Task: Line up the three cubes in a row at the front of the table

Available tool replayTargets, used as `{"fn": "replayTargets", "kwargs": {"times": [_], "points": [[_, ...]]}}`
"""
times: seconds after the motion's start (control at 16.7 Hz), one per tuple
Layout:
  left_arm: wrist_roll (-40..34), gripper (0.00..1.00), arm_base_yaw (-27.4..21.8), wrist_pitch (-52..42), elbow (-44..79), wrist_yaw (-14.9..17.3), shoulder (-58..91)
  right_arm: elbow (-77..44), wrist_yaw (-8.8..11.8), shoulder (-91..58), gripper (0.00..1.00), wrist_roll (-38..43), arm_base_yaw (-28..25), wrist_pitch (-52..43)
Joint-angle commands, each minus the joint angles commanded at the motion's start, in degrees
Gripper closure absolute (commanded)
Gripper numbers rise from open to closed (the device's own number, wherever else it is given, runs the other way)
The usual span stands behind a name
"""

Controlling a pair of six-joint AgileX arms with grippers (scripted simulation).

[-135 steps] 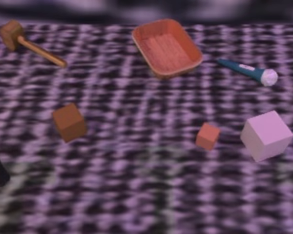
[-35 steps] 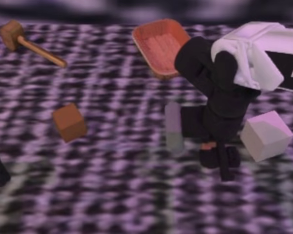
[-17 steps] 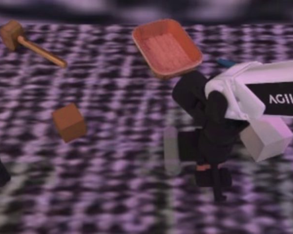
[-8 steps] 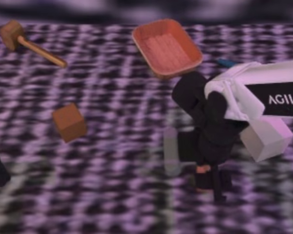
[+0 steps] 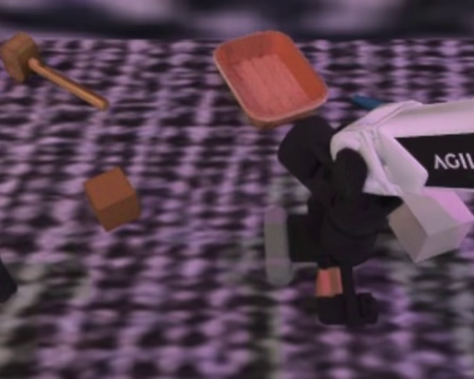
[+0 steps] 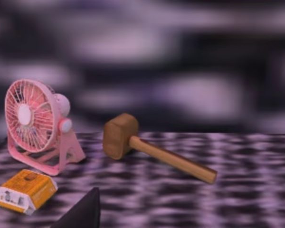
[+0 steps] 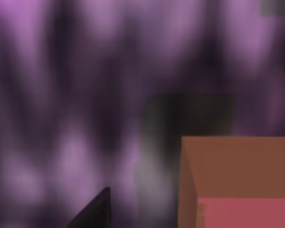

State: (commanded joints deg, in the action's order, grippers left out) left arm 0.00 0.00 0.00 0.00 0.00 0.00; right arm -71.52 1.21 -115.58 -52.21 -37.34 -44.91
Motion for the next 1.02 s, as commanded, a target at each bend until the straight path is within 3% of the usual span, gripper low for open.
{"fn": "replayTargets", "kwargs": {"times": [0.36,0.78,1.02], "points": [[0.0,0.0,0.0,0.0,0.0,0.0,0.0,-0.7,0.0,0.4,0.0,-0.1,0.0,-1.0],[0.0,0.0,0.0,0.0,0.0,0.0,0.0,-7.8,0.1,5.7,0.0,-0.4,-0.1,-13.9],[0.0,0.0,0.0,0.0,0.0,0.0,0.0,-8.4,0.0,6.2,0.0,-0.4,-0.1,-14.6]]}}
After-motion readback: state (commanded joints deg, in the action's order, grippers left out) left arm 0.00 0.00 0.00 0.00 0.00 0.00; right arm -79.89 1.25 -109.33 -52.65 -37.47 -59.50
